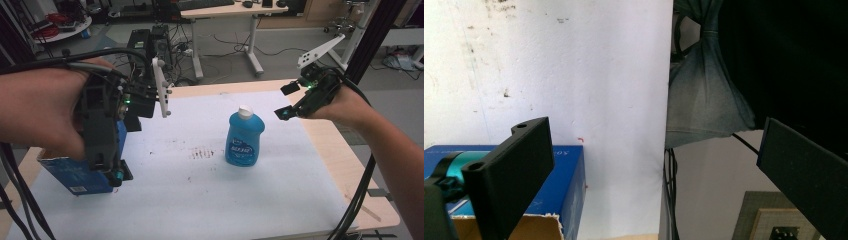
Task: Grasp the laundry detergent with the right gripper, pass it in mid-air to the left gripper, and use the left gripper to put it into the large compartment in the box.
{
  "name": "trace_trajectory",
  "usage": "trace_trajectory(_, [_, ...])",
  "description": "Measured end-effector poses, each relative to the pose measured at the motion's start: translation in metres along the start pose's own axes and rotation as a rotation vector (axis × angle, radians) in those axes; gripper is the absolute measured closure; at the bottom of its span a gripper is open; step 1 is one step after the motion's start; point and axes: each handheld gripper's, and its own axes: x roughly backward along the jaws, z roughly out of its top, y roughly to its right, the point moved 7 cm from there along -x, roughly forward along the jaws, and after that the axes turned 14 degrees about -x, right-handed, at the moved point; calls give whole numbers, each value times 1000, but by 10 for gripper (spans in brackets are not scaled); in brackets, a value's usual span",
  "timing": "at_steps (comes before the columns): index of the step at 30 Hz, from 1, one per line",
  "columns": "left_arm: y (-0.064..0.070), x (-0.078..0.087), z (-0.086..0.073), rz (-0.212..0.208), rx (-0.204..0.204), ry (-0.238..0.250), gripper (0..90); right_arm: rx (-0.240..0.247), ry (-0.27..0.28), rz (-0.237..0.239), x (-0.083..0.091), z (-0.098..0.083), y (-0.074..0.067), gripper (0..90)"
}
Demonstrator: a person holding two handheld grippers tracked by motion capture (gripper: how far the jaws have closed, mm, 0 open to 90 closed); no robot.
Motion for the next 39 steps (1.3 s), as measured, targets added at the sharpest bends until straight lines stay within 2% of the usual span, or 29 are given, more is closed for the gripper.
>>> trace_trajectory(7, [2, 0, -1, -3, 0, 2, 18, -40, 72, 36, -3, -22, -3, 7])
trace_trajectory(9, [2, 1, 0, -1, -3, 1, 18, -47, 80, 24, -5, -30, -1, 7])
trace_trajectory(17, [3, 0, 1, -1, -13, -2, 18, -85, 94, 42, -17, -55, 1, 8])
trace_trajectory(24, [4, -1, -1, 2, -10, -3, 18, -103, 97, 59, -26, -65, -1, 8])
trace_trajectory(33, [6, -1, 1, 3, -17, 4, 18, -89, 112, 78, -49, -76, -8, 8])
trace_trajectory(39, [8, -1, 2, 1, -30, -4, 18, -107, 154, 86, -63, -78, -10, 7])
